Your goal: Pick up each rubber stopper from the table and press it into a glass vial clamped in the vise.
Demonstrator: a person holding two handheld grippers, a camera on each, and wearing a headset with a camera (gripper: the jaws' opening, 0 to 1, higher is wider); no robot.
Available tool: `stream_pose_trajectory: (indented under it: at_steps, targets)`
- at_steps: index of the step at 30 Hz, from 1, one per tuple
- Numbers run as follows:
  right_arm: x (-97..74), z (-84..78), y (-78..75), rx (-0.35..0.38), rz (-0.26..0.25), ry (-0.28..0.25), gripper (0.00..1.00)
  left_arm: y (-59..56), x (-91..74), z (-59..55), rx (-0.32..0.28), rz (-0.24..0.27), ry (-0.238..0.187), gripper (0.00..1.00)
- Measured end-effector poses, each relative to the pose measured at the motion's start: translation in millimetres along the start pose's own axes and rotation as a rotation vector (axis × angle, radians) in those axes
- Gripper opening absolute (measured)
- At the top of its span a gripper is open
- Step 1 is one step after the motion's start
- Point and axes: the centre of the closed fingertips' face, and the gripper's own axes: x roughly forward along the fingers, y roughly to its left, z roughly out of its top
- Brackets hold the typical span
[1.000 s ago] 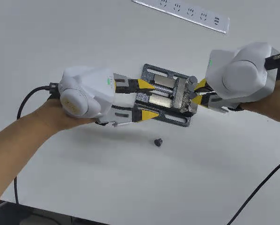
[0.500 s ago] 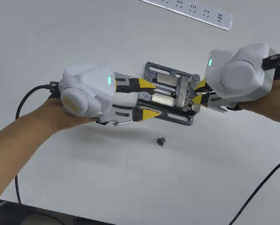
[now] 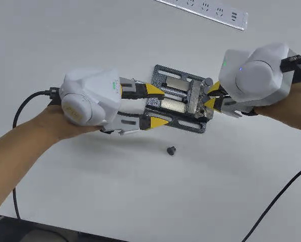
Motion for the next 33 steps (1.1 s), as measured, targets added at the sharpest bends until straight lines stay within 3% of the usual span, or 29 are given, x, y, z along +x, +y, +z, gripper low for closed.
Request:
stream_pose_trajectory:
  at_steps: [33]
  targets:
    - [1.7,-0.4,0.6,0.076,-0.005,-0.039,0.1,-0.4,0.3,-4.3,-0.01,-0.002,0.005,0.29]
